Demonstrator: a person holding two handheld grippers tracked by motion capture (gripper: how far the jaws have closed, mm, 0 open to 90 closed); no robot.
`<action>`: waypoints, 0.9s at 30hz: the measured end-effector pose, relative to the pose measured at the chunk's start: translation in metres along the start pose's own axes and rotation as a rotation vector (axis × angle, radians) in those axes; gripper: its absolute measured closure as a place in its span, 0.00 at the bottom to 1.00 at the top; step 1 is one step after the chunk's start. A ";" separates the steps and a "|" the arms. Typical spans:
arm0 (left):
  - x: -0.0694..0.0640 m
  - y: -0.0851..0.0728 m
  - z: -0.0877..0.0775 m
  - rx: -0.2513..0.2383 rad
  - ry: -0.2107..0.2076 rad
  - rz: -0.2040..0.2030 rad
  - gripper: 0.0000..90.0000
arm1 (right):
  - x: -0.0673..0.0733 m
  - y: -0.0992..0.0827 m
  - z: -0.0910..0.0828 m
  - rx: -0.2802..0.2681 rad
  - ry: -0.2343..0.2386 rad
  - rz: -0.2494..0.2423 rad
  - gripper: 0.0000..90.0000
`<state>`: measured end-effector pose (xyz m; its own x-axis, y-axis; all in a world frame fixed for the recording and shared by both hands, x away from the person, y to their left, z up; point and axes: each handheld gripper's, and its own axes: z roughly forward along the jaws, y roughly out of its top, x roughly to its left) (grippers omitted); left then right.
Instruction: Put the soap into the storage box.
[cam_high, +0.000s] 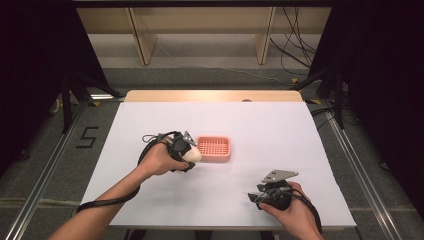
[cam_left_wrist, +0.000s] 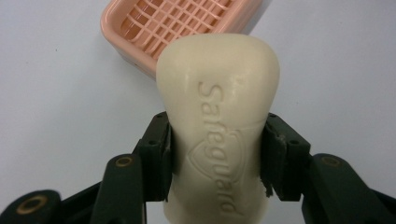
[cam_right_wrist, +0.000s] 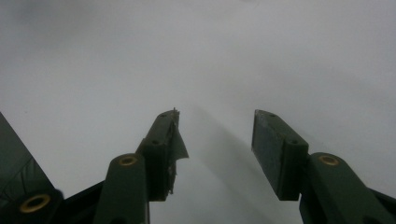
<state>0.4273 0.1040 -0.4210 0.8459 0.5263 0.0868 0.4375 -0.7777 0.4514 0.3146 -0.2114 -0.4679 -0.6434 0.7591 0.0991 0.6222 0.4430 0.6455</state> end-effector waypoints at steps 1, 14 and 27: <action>0.000 0.000 0.000 0.000 0.000 0.000 0.55 | 0.000 0.000 0.001 -0.011 -0.002 0.002 0.58; 0.002 0.006 0.000 -0.035 0.012 -0.006 0.55 | 0.000 0.000 0.001 -0.006 -0.004 0.002 0.58; 0.003 0.011 0.001 -0.049 0.017 -0.004 0.55 | 0.000 0.000 0.001 -0.010 -0.003 0.001 0.58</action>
<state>0.4345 0.0967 -0.4165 0.8386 0.5355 0.0995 0.4252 -0.7578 0.4950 0.3145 -0.2113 -0.4685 -0.6415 0.7609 0.0979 0.6185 0.4374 0.6528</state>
